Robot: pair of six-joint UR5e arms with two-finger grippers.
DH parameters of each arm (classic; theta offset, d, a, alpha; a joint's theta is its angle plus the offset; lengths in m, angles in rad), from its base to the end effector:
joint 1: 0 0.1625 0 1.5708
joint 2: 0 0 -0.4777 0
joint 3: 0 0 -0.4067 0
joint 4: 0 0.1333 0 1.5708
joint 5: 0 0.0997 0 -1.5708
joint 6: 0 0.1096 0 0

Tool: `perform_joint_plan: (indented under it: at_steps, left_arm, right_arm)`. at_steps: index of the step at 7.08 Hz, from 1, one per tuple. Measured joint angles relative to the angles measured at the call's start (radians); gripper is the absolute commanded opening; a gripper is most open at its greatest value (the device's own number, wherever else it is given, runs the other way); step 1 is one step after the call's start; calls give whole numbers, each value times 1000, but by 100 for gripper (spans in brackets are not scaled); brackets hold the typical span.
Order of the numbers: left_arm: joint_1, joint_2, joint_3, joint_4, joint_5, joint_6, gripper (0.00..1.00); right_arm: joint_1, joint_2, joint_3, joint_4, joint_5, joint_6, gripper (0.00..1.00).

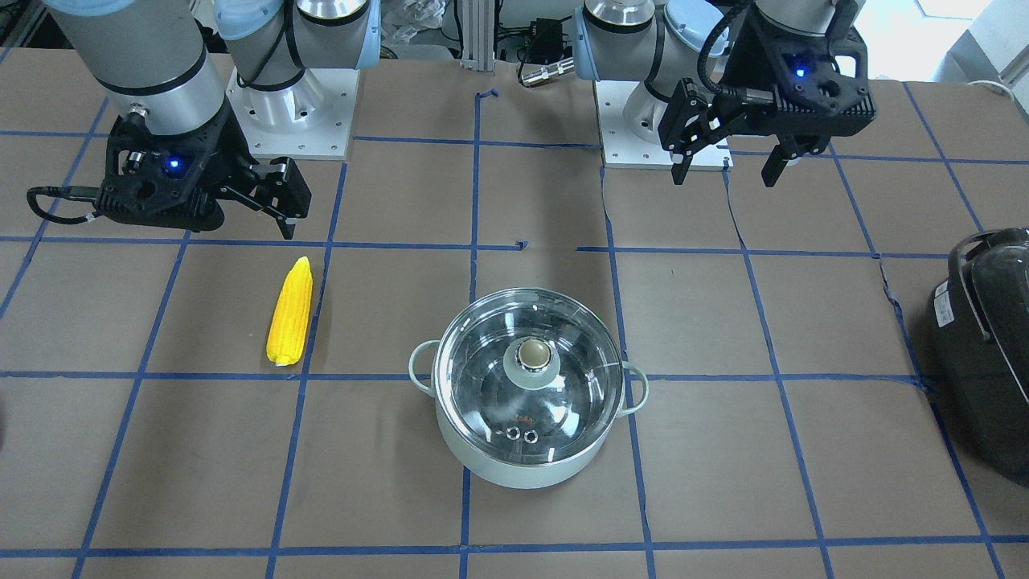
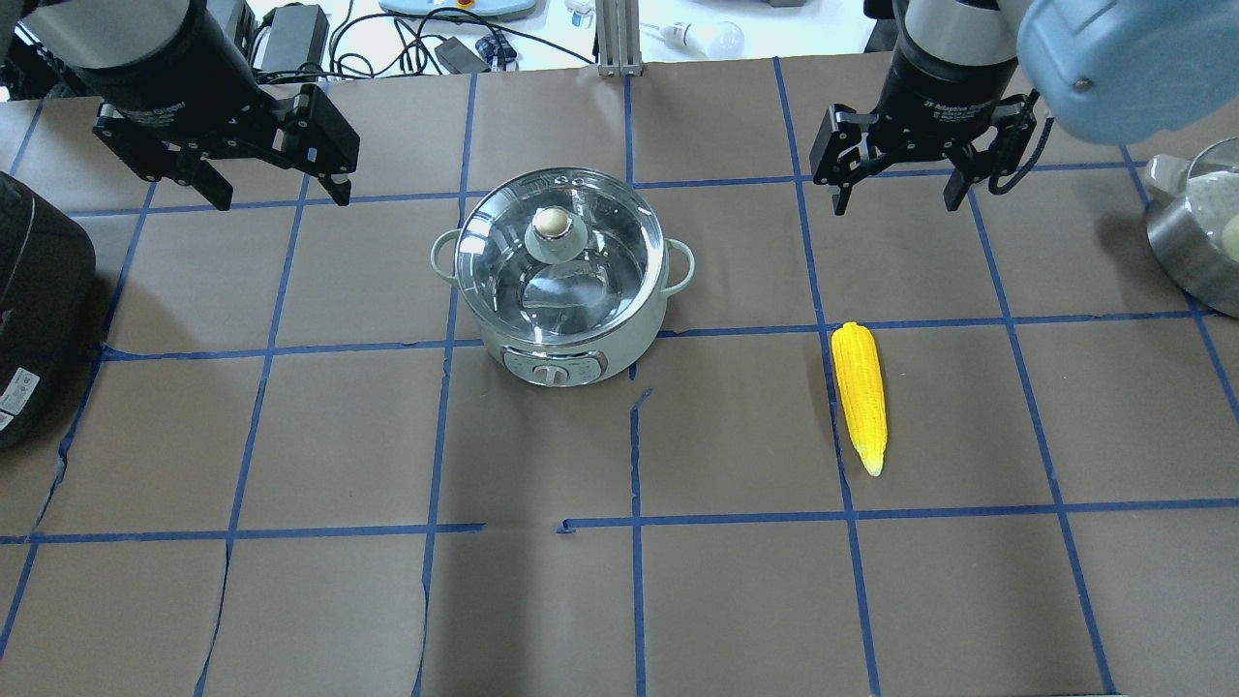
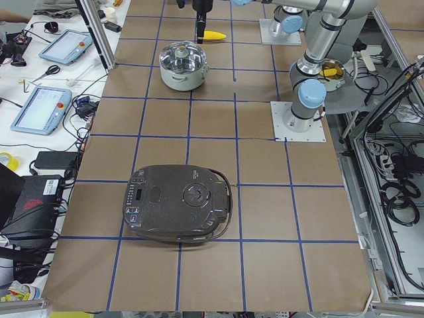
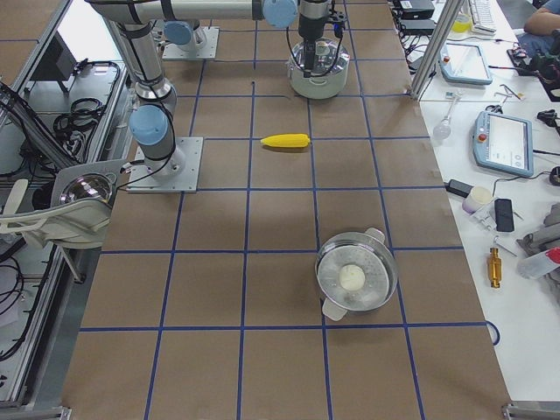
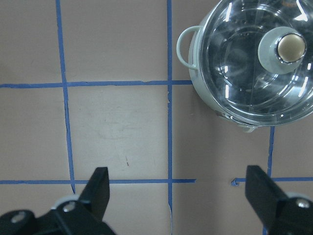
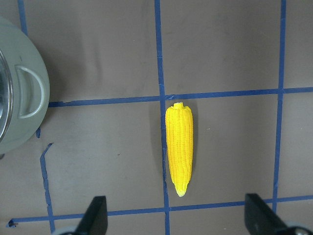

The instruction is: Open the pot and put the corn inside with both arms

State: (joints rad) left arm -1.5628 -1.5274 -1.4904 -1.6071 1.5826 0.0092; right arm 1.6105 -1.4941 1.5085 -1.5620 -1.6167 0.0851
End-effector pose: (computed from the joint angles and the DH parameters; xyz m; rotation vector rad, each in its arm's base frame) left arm -0.1281 -0.4928 0.5895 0.0011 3.1261 -0.1367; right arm 0.1496 -0.5349 0.5212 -0.0694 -3.0934 -0.0314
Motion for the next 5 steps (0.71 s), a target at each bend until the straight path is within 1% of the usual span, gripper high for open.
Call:
perform_joint_plan:
  at_steps: [2,5]
  left_arm:
    - [-1,1,-2,30,-1,10,100]
    - [0,0,-5,75,-4,80,100]
  right_arm:
    - [0,0,0,-2,1,2,100]
    - [-1,0,0,-14,1,2,100]
